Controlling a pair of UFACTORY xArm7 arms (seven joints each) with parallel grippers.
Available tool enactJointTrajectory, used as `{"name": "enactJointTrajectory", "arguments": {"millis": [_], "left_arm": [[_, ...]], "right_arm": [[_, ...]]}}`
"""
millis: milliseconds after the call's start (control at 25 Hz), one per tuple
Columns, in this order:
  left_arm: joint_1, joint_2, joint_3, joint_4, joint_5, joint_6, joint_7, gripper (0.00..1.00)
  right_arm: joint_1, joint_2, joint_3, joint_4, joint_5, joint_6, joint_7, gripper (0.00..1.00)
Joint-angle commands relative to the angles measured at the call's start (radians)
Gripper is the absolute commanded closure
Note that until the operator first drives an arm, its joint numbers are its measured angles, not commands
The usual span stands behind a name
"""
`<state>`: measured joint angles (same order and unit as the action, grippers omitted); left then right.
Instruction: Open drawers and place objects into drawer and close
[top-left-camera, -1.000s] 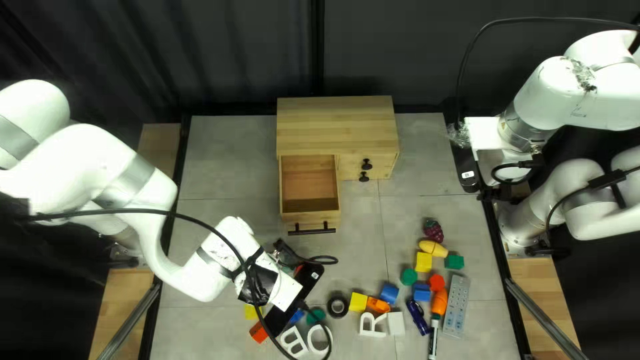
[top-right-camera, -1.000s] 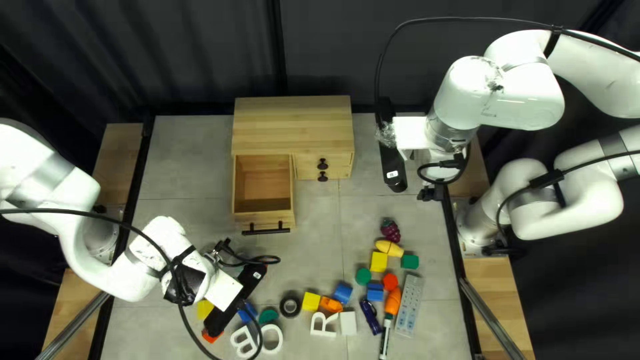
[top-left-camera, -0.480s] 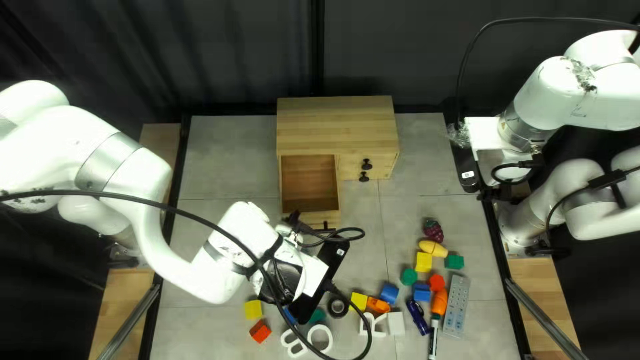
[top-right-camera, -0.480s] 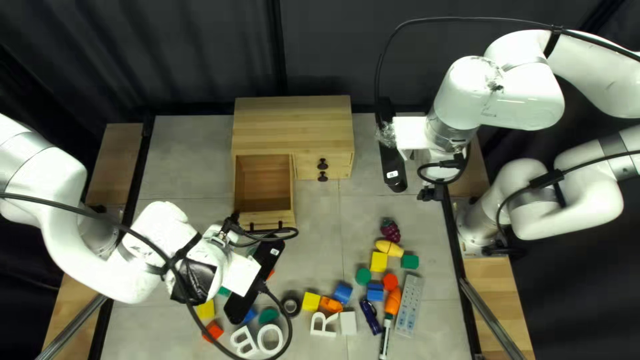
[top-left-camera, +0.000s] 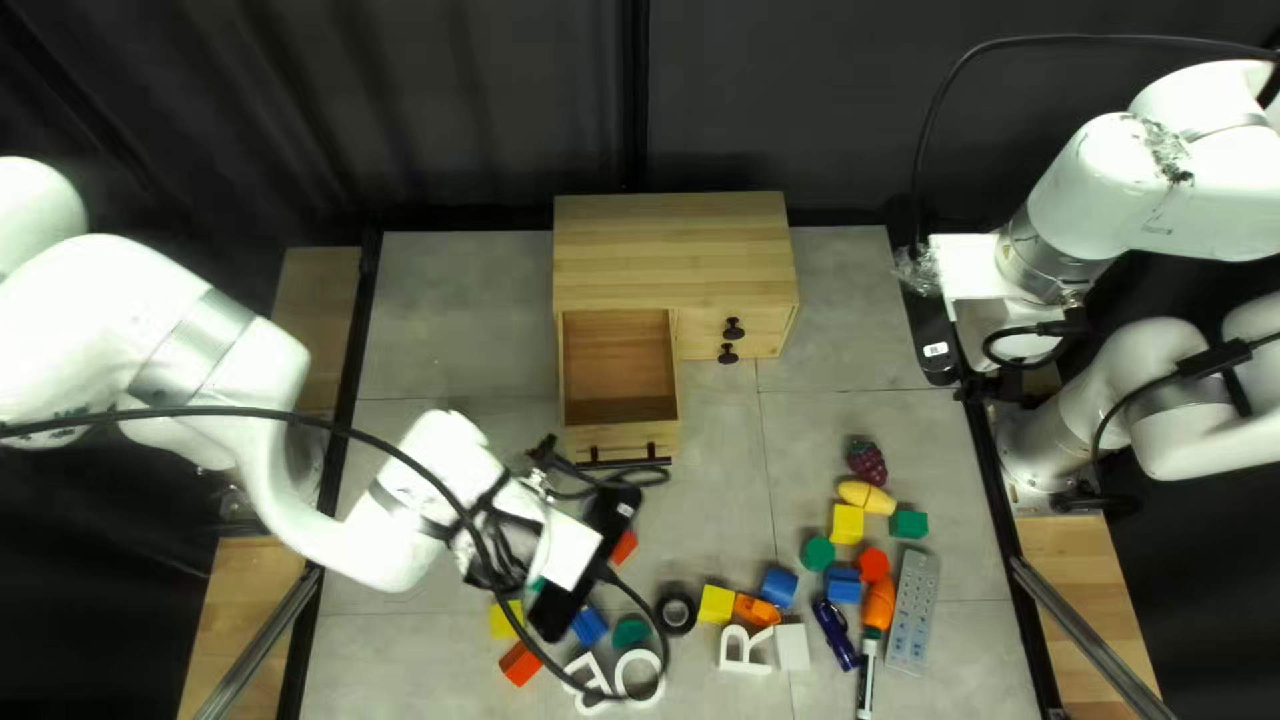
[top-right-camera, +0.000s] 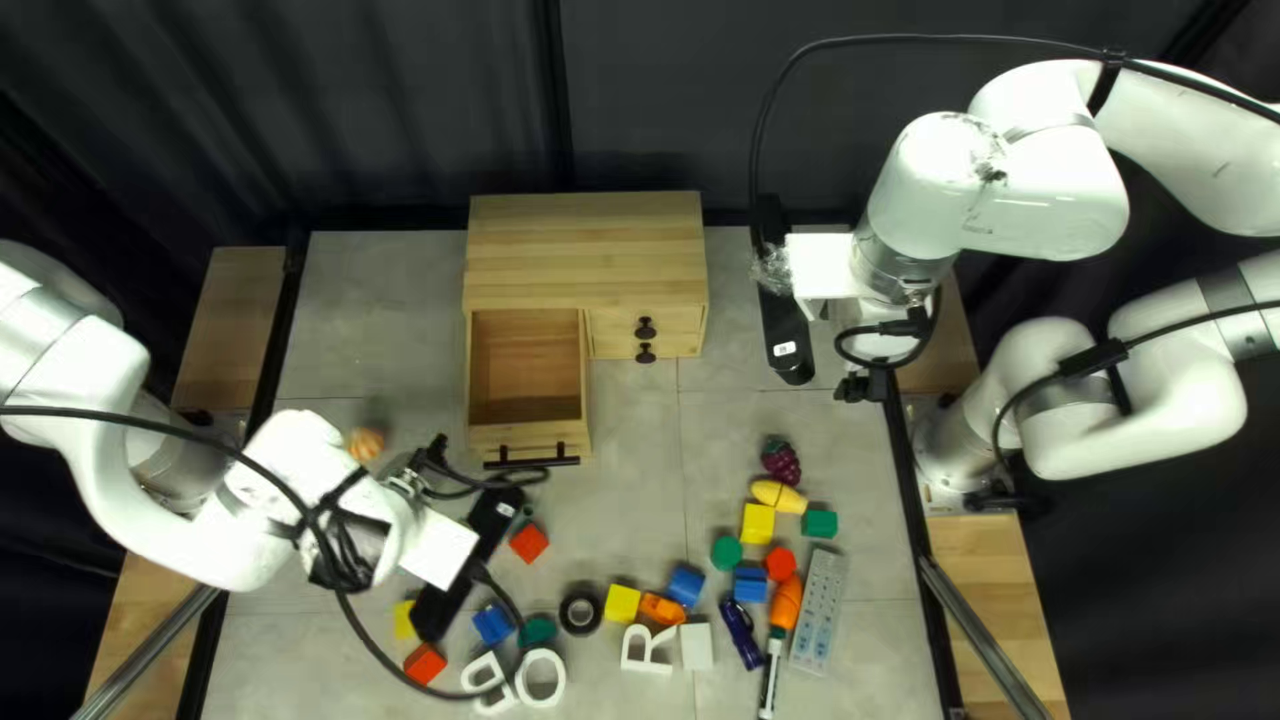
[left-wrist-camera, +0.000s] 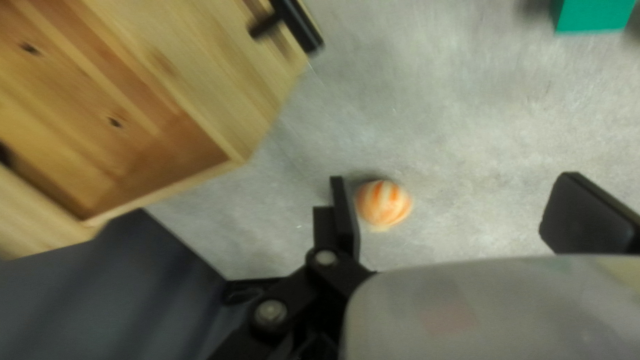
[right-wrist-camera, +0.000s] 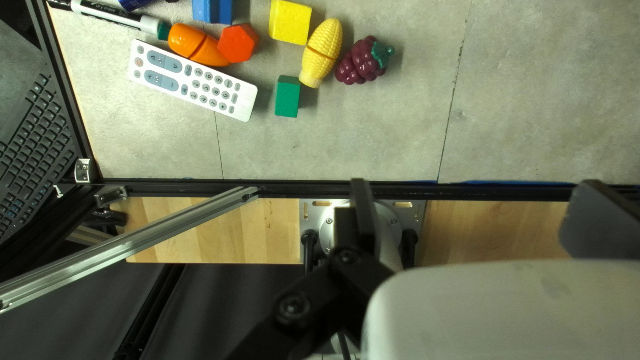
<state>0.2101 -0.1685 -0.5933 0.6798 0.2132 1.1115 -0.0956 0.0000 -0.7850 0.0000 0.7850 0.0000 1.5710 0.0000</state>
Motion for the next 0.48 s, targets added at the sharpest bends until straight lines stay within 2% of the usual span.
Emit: {"name": "enactJointTrajectory", "arguments": {"millis": [40,280,480], "left_arm": [[0.031,-0.001,0.029,-0.035,-0.025,-0.032,-0.051,0.0],[0.078,-0.032,0.079,-0.055,-0.054,-0.032,-0.094,0.0],[0.089,-0.07,0.107,-0.084,-0.094,-0.071,-0.092,0.0]], "right_arm": [[0.0,0.0,0.0,0.0,0.0,0.0,0.0,0.0],[0.0,0.0,0.0,0.0,0.0,0.0,0.0,0.0],[0.0,0.0,0.0,0.0,0.0,0.0,0.0,0.0]]}}
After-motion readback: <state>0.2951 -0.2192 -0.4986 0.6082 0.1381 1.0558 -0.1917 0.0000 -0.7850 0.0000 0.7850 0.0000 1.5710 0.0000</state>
